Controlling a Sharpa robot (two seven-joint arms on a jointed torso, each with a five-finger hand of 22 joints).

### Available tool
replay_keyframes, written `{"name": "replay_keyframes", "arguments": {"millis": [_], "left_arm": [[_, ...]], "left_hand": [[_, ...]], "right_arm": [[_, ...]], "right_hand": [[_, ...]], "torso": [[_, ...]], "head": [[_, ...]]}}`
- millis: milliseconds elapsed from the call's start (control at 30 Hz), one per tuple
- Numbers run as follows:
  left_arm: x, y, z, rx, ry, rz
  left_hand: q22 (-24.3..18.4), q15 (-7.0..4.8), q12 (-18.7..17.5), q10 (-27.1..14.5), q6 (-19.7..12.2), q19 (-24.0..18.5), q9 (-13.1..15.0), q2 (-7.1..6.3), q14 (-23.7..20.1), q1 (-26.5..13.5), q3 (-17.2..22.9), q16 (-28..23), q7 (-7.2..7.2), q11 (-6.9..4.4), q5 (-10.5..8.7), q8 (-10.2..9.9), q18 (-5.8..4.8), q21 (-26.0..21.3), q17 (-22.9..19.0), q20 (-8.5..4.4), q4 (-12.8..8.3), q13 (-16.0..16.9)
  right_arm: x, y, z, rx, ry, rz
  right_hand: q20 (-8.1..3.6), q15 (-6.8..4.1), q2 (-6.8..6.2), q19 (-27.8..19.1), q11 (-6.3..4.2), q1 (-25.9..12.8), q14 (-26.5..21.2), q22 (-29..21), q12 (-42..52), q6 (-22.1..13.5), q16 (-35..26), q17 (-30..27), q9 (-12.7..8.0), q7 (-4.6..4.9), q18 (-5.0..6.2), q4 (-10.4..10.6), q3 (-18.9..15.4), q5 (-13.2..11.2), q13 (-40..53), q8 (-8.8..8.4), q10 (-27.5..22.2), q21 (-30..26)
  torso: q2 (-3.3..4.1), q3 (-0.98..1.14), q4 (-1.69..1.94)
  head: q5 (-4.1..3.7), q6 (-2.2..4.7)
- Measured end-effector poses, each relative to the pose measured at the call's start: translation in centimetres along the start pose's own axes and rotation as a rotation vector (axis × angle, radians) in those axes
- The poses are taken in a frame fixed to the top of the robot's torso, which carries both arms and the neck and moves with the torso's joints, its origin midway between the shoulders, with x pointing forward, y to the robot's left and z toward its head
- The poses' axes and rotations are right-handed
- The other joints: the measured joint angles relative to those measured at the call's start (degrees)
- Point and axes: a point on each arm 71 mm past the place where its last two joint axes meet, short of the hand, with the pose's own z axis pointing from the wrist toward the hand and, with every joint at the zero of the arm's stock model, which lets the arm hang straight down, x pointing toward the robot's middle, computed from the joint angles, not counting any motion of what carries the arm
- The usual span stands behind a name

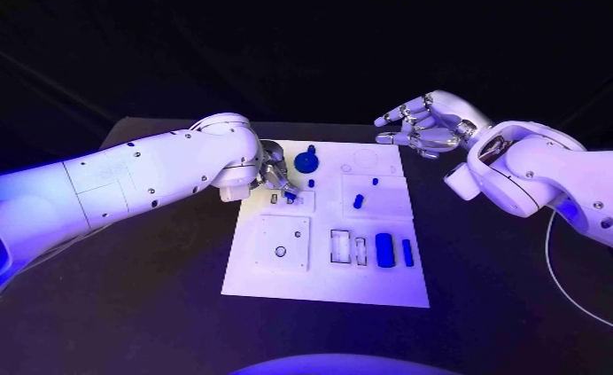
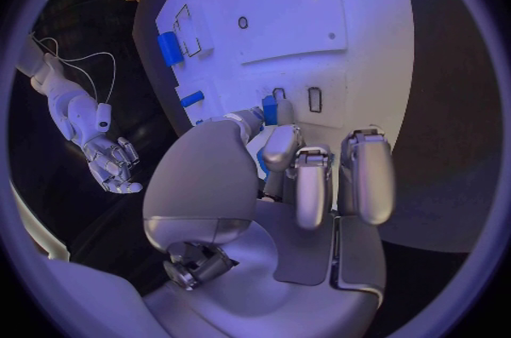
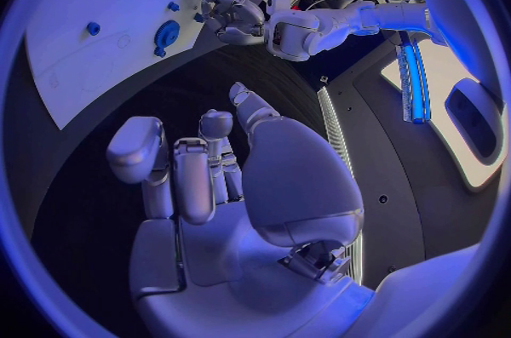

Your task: Assemble the parts on the task board

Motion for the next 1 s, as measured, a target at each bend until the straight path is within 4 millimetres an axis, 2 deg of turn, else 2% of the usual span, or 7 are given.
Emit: {"name": "replay_keyframes", "arguments": {"millis": [533,1000], "left_arm": [[0.45,0.20,0.36,-0.012,-0.020,0.006],[0.37,0.48,0.35,-0.018,-0.009,0.035]], "left_hand": [[0.0,0.00,0.0,0.2,0.1,0.0,0.3,0.07,0.0,-0.4,0.5,0.0,0.11,-0.19,-0.12,0.0,0.00,0.0,0.0,0.00,-0.2,0.1],[0.0,0.00,-0.5,0.2,0.0,0.0,0.4,-0.53,0.0,-1.4,1.6,0.0,0.22,-0.19,0.28,0.3,0.00,0.0,0.0,0.00,-0.9,-0.9]], "right_arm": [[0.15,-0.07,0.07,0.004,0.014,0.001],[0.22,-0.11,0.07,0.005,0.021,0.003]], "right_hand": [[0.21,0.00,0.00,-0.2,0.00,0.0,0.0,-0.2,0.0,0.0,0.0,0.0,0.0,0.00,0.00,0.0,0.0,0.0,-0.1,0.00,0.0,0.0],[0.21,0.00,0.00,-0.2,0.00,0.0,0.0,-0.2,0.0,0.0,-0.2,-0.1,0.0,0.00,0.00,0.0,0.0,0.0,-0.1,0.00,0.0,-0.2]], "torso": [[-0.02,-0.03,-0.07],[-0.01,-0.02,-0.07]], "head": [[0.35,-0.46],[0.52,-0.98]]}}
